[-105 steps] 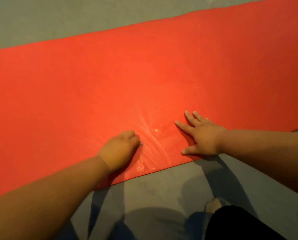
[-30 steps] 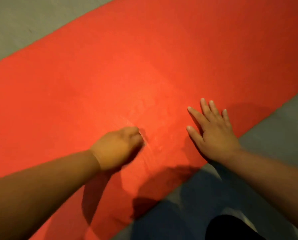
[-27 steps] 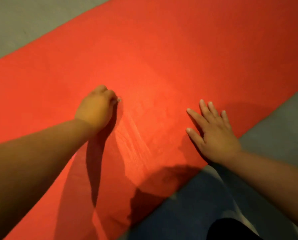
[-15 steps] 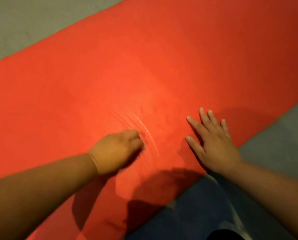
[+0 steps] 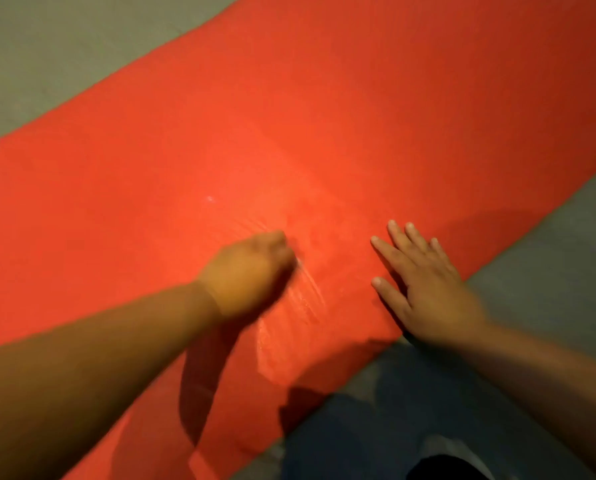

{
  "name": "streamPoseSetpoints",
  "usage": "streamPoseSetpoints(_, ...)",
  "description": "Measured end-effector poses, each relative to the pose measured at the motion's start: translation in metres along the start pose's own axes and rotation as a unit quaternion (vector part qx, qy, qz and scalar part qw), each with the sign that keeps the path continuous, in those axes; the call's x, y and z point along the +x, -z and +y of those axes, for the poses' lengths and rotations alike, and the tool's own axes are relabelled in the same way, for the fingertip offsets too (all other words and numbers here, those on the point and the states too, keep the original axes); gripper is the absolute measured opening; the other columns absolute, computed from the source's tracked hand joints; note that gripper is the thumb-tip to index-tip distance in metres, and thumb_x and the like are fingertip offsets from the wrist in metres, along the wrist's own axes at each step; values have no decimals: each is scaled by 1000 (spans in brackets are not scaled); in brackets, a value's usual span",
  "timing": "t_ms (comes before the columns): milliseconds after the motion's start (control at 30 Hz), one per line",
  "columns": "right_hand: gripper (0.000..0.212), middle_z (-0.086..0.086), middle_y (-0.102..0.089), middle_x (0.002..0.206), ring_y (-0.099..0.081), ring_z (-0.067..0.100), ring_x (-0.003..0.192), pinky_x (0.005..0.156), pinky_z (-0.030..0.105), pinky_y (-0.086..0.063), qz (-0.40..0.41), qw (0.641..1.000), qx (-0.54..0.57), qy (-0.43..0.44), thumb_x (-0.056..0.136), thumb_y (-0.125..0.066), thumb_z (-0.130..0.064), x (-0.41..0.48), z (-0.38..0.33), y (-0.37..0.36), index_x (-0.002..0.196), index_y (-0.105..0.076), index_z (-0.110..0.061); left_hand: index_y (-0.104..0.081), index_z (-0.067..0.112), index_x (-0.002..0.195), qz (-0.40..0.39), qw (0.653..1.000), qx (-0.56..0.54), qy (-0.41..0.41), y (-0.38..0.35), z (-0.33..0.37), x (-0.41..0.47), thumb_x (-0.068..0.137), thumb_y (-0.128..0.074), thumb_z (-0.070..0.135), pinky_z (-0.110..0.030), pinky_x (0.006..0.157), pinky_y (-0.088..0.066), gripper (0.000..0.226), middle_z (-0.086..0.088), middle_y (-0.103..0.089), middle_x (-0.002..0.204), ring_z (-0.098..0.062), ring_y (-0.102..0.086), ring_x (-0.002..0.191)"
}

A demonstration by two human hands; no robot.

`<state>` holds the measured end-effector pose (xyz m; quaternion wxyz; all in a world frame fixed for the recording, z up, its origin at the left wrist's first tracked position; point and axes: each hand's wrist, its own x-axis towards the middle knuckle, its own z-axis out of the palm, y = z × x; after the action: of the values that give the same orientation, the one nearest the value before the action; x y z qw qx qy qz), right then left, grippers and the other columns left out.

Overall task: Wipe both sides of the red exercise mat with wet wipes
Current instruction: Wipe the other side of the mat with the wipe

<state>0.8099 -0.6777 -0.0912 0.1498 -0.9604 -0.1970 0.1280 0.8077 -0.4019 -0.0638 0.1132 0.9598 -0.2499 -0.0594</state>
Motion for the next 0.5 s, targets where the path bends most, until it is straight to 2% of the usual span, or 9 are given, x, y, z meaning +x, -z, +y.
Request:
streamPoseSetpoints(67,68,-5,-12,156,-4,11,142,116,36,-5,-7,1000,-13,22,86,-22,-58,-5,7,2,148,-26,-30,-67,5,97,75,980,31,183,14,-55,32,93,-47,19,-43,73,-46,25,-20,-59,99,-40,-60,89)
streamPoseSetpoints(133,66,-2,-19,155,-9,14,142,116,41,-13,-7,999,-36,38,88,-26,-57,-7,15,5,147,-31,-28,-68,-1,102,115,932,3,344,24,-82,54,93,-53,12,-45,84,-43,22,-27,-59,108,-44,-57,99)
streamPoseSetpoints(200,63,-1,-27,154,-14,16,141,114,44,-16,-7,998,-46,46,89,-30,-56,-5,19,7,145,-36,-26,-66,-1,103,111,912,-28,395,18,-55,63,94,-51,11,-44,86,-42,21,-26,-58,111,-43,-57,100)
streamPoseSetpoints(233,63,-1,-28,153,-15,15,141,114,43,-15,-6,998,-42,43,89,-31,-55,-4,20,7,144,-36,-26,-66,1,99,118,919,-39,374,9,-29,60,93,-51,10,-44,84,-43,18,-24,-58,107,-42,-58,96)
streamPoseSetpoints(267,62,-2,-28,153,-14,14,141,114,42,-14,-2,999,-35,35,89,-31,-55,-2,21,7,144,-36,-27,-65,4,93,118,941,-53,313,-3,3,52,91,-54,8,-43,79,-44,12,-20,-58,100,-40,-59,89)
streamPoseSetpoints(333,62,-7,-23,154,-11,10,142,115,39,-11,10,1000,-17,20,89,-32,-54,-4,21,4,145,-34,-29,-63,11,81,34,987,-109,111,-16,73,19,84,-63,11,-38,66,-48,3,-11,-57,84,-31,-59,75)
streamPoseSetpoints(400,61,-12,-17,153,-8,8,143,117,38,-10,19,1000,-8,14,89,-32,-54,-5,20,1,146,-32,-31,-60,17,76,-34,992,-115,-35,-18,87,2,84,-62,21,-32,57,-45,9,-2,-55,77,-22,-58,67)
streamPoseSetpoints(467,61,-12,-15,153,-9,9,143,116,39,-11,17,1000,-8,24,89,-31,-54,-2,20,2,146,-31,-31,-61,17,78,-9,996,-69,-53,-14,52,22,86,-61,21,-31,55,-44,10,-3,-56,79,-24,-61,67)
streamPoseSetpoints(500,62,-10,-15,153,-9,11,143,115,39,-11,14,1000,-10,24,89,-30,-55,-1,22,3,146,-31,-30,-63,14,82,4,999,-34,-4,-7,27,37,89,-60,20,-33,59,-45,9,-7,-57,84,-29,-62,72)
